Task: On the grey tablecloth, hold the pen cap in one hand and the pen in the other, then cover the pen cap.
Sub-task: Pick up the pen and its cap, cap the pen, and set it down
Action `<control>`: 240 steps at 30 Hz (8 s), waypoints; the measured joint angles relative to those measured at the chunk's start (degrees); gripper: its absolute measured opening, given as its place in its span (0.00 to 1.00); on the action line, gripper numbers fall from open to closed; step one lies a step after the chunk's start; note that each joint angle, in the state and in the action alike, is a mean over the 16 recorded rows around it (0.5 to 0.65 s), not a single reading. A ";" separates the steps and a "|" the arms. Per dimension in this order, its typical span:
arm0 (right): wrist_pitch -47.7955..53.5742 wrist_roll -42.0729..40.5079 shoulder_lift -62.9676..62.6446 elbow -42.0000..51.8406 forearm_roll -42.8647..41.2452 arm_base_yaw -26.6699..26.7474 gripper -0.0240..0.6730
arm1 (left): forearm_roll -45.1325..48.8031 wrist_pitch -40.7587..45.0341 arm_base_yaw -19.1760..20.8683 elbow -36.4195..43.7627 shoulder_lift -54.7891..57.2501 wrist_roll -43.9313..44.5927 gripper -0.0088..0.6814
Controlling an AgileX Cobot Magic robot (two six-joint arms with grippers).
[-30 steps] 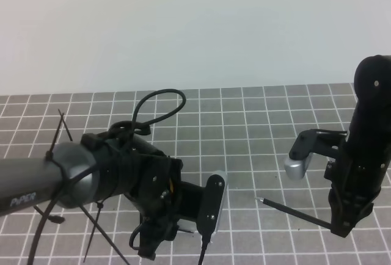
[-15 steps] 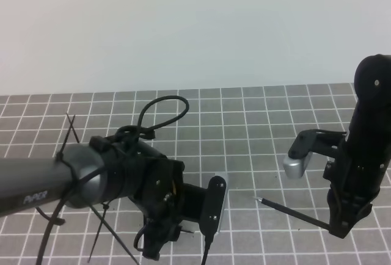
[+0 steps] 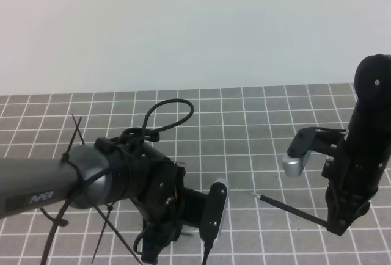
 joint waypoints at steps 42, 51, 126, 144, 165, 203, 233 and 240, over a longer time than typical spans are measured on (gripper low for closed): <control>6.88 15.83 -24.92 6.26 10.54 9.19 0.03 | 2.73 -4.43 -0.08 13.20 -42.96 0.75 0.12; 6.88 18.55 -27.26 10.99 13.33 17.11 0.03 | 1.53 -14.44 -0.08 23.65 -51.19 4.86 0.12; 6.30 17.71 -20.02 8.16 18.85 22.53 0.03 | -7.64 -23.51 -4.82 34.19 -54.53 18.58 0.12; 4.08 17.51 -20.02 8.16 18.52 22.43 0.03 | -7.64 -23.51 -5.59 34.19 -54.51 19.34 0.12; 6.33 18.95 -20.02 8.16 18.48 22.43 0.03 | -3.80 -24.13 -7.50 34.20 -54.53 14.39 0.12; 3.97 19.42 -20.02 8.16 16.92 22.43 0.03 | 3.33 -25.58 -10.45 34.19 -54.52 15.97 0.12; -2.79 21.60 -19.96 8.16 20.22 22.43 0.03 | -1.36 -23.86 -13.81 34.19 -54.50 12.96 0.12; -4.47 21.65 -19.92 8.16 20.93 22.43 0.03 | -1.98 -24.35 -13.98 34.19 -54.52 13.41 0.12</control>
